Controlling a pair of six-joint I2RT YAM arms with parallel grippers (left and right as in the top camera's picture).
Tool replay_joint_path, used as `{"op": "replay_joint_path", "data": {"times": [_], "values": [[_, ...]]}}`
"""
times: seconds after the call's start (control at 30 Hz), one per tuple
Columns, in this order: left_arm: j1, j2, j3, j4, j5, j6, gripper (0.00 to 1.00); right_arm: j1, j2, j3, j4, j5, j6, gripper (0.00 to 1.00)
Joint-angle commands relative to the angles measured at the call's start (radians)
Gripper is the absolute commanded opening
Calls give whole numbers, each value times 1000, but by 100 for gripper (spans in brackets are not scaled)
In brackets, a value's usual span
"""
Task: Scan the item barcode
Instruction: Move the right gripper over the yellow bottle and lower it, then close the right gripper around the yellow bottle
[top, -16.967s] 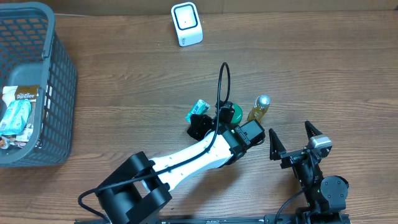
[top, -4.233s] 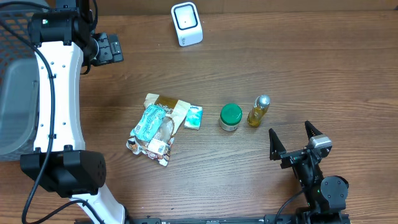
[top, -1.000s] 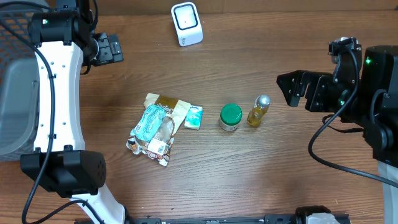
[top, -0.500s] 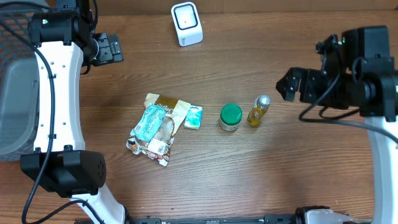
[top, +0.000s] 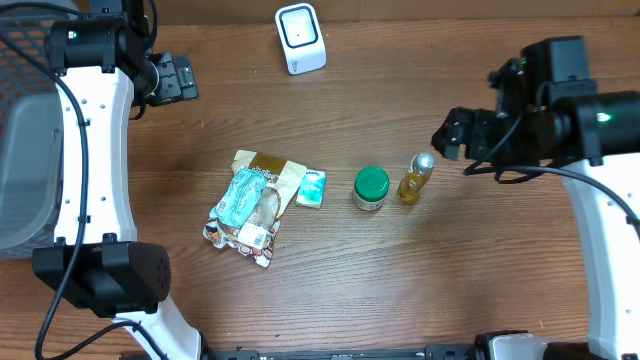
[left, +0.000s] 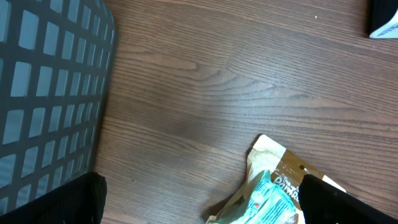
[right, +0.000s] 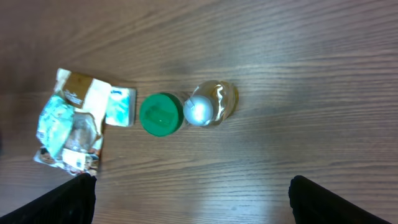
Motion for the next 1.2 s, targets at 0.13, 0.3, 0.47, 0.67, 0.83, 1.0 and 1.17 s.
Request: {"op": "replay_joint_path", "data": {"times": [0.13, 0.3, 0.47, 0.67, 0.83, 1.0, 1.17], "values": [[3, -16, 13, 1, -2, -10, 100, 48, 8, -157, 128, 56, 41, 96], [3, -16, 13, 1, -2, -10, 100, 84, 9, -250, 246, 87, 56, 96], [3, -16, 13, 1, -2, -10, 100, 131, 10, -346, 367, 119, 57, 96], [3, -16, 13, 1, -2, -10, 100, 161, 10, -416, 451, 261, 140, 95], [3, -16, 13, 1, -2, -10, 100, 162, 15, -449, 491, 254, 215, 95], [3, -16, 13, 1, -2, -10, 100, 162, 24, -477, 517, 249, 246, 92], [3, -16, 13, 1, -2, -10, 100, 169, 27, -514, 525, 246, 293, 82]]}}
